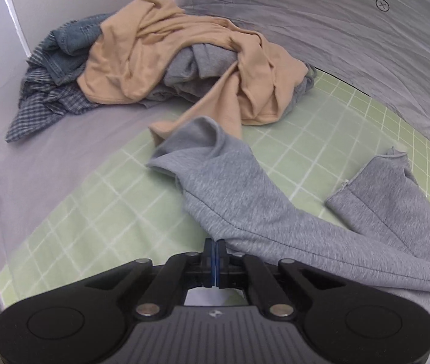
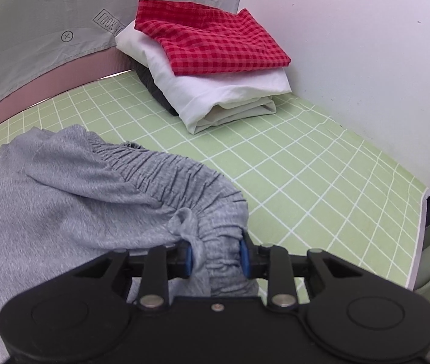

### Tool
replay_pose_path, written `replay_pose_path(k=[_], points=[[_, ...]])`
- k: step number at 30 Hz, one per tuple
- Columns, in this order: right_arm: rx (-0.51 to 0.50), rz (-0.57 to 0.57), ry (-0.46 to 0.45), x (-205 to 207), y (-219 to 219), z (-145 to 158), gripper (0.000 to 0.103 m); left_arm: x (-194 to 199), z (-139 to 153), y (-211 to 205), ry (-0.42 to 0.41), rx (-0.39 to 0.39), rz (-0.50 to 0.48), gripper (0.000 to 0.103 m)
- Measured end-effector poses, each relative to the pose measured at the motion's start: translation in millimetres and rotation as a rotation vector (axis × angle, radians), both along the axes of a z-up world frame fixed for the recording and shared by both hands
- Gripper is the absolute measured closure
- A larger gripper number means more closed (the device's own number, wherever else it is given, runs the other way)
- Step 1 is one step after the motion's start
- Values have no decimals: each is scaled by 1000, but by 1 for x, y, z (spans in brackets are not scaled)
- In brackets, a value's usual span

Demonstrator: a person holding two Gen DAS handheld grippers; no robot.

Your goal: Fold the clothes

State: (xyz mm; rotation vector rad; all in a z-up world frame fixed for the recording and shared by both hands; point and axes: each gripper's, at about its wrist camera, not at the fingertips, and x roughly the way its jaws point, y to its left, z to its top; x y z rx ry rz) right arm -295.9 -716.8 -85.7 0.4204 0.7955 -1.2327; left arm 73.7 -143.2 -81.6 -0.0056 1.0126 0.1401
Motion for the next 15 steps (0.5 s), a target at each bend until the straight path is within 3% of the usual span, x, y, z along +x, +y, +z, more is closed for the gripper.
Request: replay_pose_path(k=[6, 9, 12, 15], points=[[19, 26, -14, -8, 16, -3, 75, -46, 0, 41, 46, 92, 140, 102], [33, 40, -11, -8, 21, -8, 75, -43, 8, 39, -3, 92, 139, 102], [44, 42, -15, -7, 20, -11, 75, -27, 25, 4, -103, 133, 42, 102], [39, 44, -21, -5, 17, -9, 75, -12, 30, -50, -250, 101, -162, 97]])
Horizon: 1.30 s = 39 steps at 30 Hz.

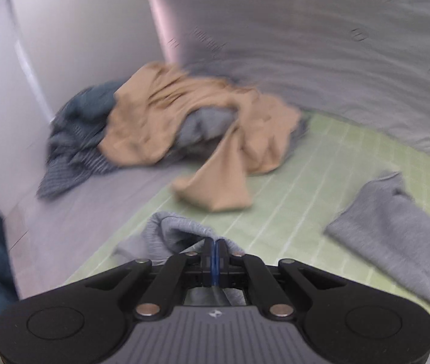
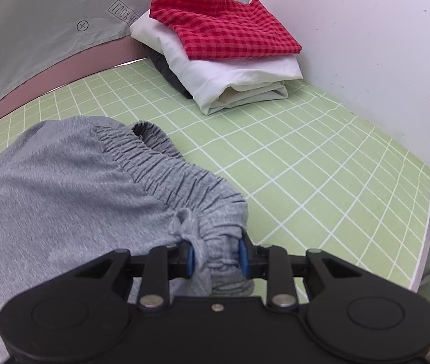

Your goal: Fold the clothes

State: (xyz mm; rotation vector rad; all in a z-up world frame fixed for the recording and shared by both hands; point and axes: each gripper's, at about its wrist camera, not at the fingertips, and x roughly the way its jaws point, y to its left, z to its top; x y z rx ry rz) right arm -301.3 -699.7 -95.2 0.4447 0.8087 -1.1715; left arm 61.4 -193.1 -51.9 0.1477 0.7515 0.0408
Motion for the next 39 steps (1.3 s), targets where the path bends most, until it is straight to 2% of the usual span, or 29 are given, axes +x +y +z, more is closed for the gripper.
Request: replay_pose_path(k=[1, 2, 4, 5, 7, 12, 17, 20, 24, 28, 32, 34, 35, 39], points=[[-2, 0, -2, 1, -1, 0, 75, 5, -4, -18, -4, -5, -84, 94], [1, -5, -7, 1, -2, 0, 75, 12, -11, -36, 39, -8, -161, 91], [7, -15, -18, 1, -4, 0, 75, 16, -20, -50, 105, -69, -193, 80], [10, -23, -25, 0, -3, 0, 75, 15, -23, -48, 125, -126, -170, 78], [16, -41, -38, -1, 0, 0, 74, 12, -30, -35, 167, -216, -107, 62], [48, -70, -54, -7, 6, -5, 73, 10, -44, 13, 218, -288, 68, 61], [64, -102, -74, -11, 8, -6, 67, 20, -50, 64, 239, -396, 254, 53], [49, -126, -75, -12, 11, -2, 56, 26, -52, 84, 249, -472, 334, 53], [50, -142, -113, -13, 18, 5, 34, 30, -56, 106, 260, -599, 431, 52], [88, -184, -183, -13, 27, 8, 23, 31, -63, 119, 267, -703, 516, 43], [161, -203, -226, -6, 34, 0, 22, 35, -70, 125, 277, -734, 560, 41], [187, -206, -228, -3, 36, -4, 22, 38, -72, 125, 278, -723, 580, 32], [197, -209, -230, -1, 37, -6, 22, 40, -72, 126, 275, -716, 592, 30], [238, -243, -263, -4, 32, -10, 22, 46, -74, 130, 263, -732, 602, 30]])
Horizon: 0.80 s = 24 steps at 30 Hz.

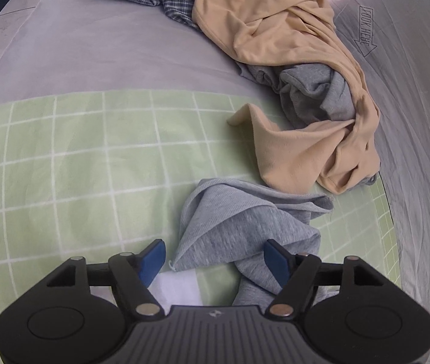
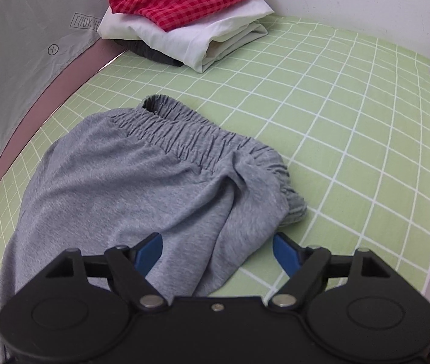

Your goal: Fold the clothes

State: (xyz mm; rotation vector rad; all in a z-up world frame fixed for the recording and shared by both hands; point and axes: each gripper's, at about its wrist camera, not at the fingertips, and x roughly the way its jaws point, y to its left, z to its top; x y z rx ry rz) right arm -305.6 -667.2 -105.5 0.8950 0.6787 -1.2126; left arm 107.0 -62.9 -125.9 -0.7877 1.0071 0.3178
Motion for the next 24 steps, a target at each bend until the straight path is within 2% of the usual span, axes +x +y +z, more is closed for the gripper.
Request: replay_pose_path(k=[3, 4, 5, 6, 7, 8, 9, 10, 11, 13, 17, 21, 24], points=[[27, -53, -22, -5, -7, -4, 23, 6, 1, 1, -14, 3, -2, 34], [33, -76, -25, -8, -9, -5, 24, 8, 1, 0, -18, 8, -7, 44], [40, -99, -29, -10, -11, -7, 26, 11, 1, 0, -16, 10, -13, 50], [44, -119, -31, -13, -14, -9, 29, 13, 0, 0, -9, 11, -20, 62], [49, -134, -32, -15, -16, -11, 32, 16, -1, 1, -3, 10, -23, 79], [53, -147, -34, -17, -19, -12, 35, 18, -2, 2, -1, 10, -25, 88], [52, -152, -35, -18, -22, -13, 42, 19, -3, 3, -3, 15, -29, 97], [51, -158, -37, -20, -25, -14, 48, 21, -3, 4, -5, 20, -32, 101], [50, -162, -40, -21, -28, -15, 54, 22, -2, 5, -8, 27, -37, 101], [45, -151, -52, -24, -34, -15, 84, 22, 1, 8, -19, 51, -51, 102], [29, -144, -111, -32, -41, -12, 92, 15, 17, 26, -53, 95, -61, 102], [-40, -133, -124, -44, -46, 5, 95, 3, 37, 56, -94, 155, -65, 102], [-103, -89, -99, -53, -48, 21, 95, -12, 49, 85, -104, 215, -62, 102]])
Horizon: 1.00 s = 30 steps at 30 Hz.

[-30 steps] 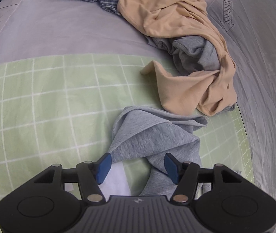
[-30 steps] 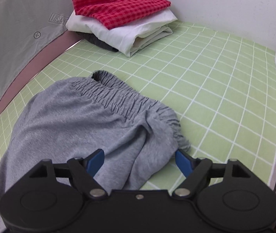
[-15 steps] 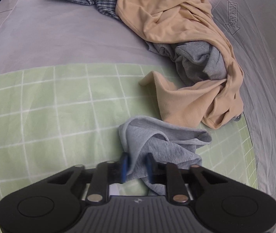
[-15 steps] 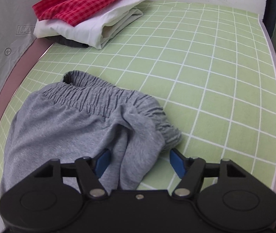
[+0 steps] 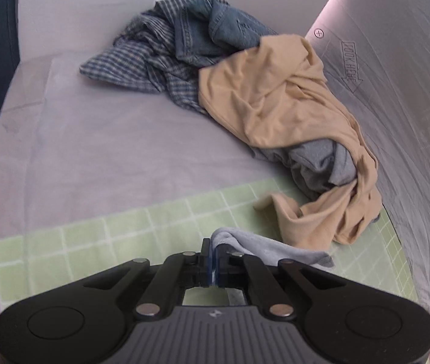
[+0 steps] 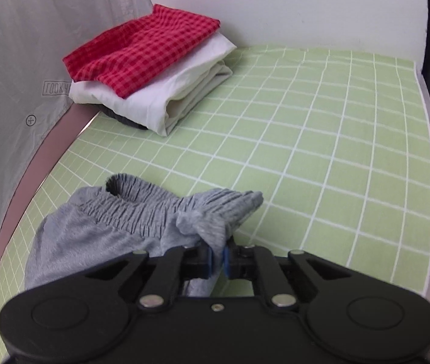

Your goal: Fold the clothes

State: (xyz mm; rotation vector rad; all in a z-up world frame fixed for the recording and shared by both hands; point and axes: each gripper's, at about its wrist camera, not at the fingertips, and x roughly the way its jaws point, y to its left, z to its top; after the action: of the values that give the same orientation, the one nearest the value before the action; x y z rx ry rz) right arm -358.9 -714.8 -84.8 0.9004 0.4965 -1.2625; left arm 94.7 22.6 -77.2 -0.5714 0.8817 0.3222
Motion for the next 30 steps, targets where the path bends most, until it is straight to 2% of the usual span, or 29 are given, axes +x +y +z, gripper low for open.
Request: replay_pose_path(k=[7, 11, 14, 16, 17, 19, 23, 25, 26, 28, 30], points=[[-71, 87, 120, -14, 14, 13, 96, -53, -18, 55, 101, 77, 34, 102], [-63, 93, 162, -23, 25, 9, 96, -70, -32, 58, 208, 178, -62, 101], [-43, 117, 205, -22, 35, 5, 95, -77, -29, 52, 187, 251, -160, 98], [-54, 152, 242, -16, 46, 4, 91, -75, -22, 46, 167, 295, -199, 82], [-64, 164, 254, -13, 51, 5, 87, -72, -18, 43, 155, 313, -211, 79], [-99, 182, 289, -4, 66, 10, 60, -66, -9, 37, 122, 336, -236, 77], [-157, 225, 330, 14, 94, 18, 46, -47, 0, 25, 69, 299, -324, 75], [-180, 242, 348, 24, 109, 20, 31, -38, -1, 17, 57, 279, -358, 74], [-194, 254, 358, 30, 117, 21, 29, -33, -2, 13, 52, 267, -371, 74], [-214, 266, 385, 40, 131, 22, 20, -23, -8, 6, 51, 230, -408, 68], [-209, 281, 395, 50, 146, 19, 16, -14, -15, -2, 65, 200, -457, 64]])
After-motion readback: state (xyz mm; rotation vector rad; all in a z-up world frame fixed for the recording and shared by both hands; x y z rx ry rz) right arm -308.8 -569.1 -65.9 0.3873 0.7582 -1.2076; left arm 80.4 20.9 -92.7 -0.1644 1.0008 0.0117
